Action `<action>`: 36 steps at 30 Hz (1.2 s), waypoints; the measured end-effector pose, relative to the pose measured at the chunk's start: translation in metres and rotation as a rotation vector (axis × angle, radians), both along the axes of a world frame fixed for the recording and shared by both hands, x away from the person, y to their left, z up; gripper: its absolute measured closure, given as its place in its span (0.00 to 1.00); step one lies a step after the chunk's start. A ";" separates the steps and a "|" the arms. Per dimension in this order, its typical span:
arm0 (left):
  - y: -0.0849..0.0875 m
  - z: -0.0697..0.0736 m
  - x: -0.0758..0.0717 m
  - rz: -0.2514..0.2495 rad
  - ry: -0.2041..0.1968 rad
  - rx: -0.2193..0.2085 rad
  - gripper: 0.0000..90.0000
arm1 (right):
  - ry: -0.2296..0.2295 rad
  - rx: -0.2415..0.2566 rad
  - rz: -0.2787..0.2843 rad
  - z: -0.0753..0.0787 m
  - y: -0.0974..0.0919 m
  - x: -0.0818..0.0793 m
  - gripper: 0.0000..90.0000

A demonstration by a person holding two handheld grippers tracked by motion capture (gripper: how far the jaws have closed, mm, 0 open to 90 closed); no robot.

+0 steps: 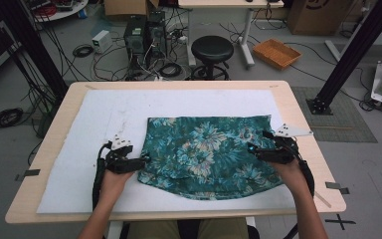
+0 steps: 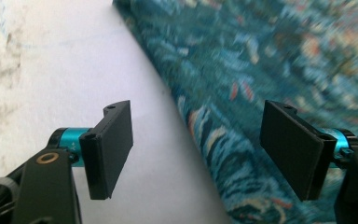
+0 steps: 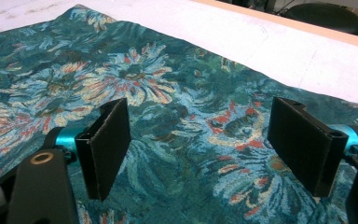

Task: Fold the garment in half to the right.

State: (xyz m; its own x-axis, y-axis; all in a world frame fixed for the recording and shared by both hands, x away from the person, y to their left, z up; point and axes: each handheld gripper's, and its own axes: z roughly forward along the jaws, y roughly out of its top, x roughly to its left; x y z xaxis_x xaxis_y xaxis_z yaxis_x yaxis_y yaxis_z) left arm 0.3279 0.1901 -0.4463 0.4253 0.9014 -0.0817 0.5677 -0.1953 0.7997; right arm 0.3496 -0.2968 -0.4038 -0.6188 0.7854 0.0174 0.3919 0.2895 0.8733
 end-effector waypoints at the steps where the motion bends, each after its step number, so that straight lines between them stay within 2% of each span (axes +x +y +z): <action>1: -0.002 0.000 -0.001 0.010 -0.001 0.004 0.30 | -0.003 -0.001 0.000 0.000 0.000 0.000 0.24; 3: -0.003 0.000 -0.004 0.020 0.005 0.031 0.31 | 0.001 -0.001 0.003 0.000 0.001 0.001 0.24; 8: -0.005 -0.004 -0.010 0.036 0.051 0.058 0.36 | 0.002 0.001 0.012 0.001 0.004 0.002 0.24; 16: -0.013 -0.005 -0.022 0.065 0.027 0.078 0.42 | 0.000 0.001 0.014 0.002 0.006 0.003 0.24; 20: -0.019 -0.005 -0.028 0.047 0.013 0.081 0.62 | 0.003 0.008 0.007 0.002 0.008 0.004 0.24; 22: -0.020 -0.004 -0.030 0.052 0.017 0.080 0.68 | 0.005 0.008 0.010 0.002 0.009 0.005 0.24; 26: -0.021 -0.005 -0.038 0.054 0.023 0.044 0.62 | 0.006 0.007 0.017 0.002 0.012 0.005 0.24; 29: -0.022 -0.006 -0.039 0.054 0.019 0.052 0.61 | 0.016 0.003 0.015 0.002 0.013 0.007 0.24; 31: -0.023 -0.006 -0.039 0.051 0.017 0.061 0.63 | 0.018 0.001 0.018 0.003 0.016 0.009 0.24; 36: -0.027 -0.005 -0.041 0.025 0.011 0.063 0.78 | 0.012 -0.009 0.044 0.009 0.030 0.015 0.24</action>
